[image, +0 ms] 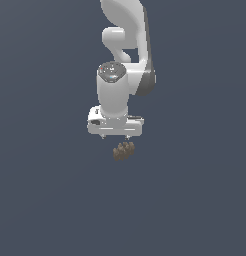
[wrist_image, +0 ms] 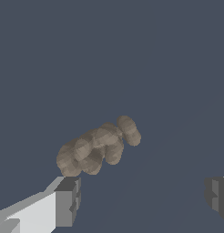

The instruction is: Pick up the object and move it to a goal position.

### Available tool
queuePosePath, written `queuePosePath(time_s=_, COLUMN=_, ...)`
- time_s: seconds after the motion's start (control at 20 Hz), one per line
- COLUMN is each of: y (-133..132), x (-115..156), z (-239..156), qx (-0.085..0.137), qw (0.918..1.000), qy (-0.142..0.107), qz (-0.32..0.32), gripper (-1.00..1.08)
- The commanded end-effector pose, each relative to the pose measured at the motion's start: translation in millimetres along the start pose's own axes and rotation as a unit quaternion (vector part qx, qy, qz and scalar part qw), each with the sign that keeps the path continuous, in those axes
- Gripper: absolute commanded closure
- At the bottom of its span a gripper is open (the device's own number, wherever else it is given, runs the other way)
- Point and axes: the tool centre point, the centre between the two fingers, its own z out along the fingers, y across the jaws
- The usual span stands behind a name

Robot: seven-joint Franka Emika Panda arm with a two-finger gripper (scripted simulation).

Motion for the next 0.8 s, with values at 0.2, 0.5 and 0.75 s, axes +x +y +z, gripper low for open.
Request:
queuePosePath(time_s=0.2, y=2, x=3, z=-4, qx=-0.004, qw=1.0, qy=0.003, qz=-0.002, gripper=-0.92)
queuePosePath(time_s=0.5, y=8, x=11, z=-15, qx=-0.016, qw=0.9998, qy=0.013, qz=-0.008, gripper=-0.92)
queuePosePath(time_s=0.75, y=8, x=10, z=-14, qx=-0.016, qw=0.9998, qy=0.012, qz=-0.005, gripper=-0.92)
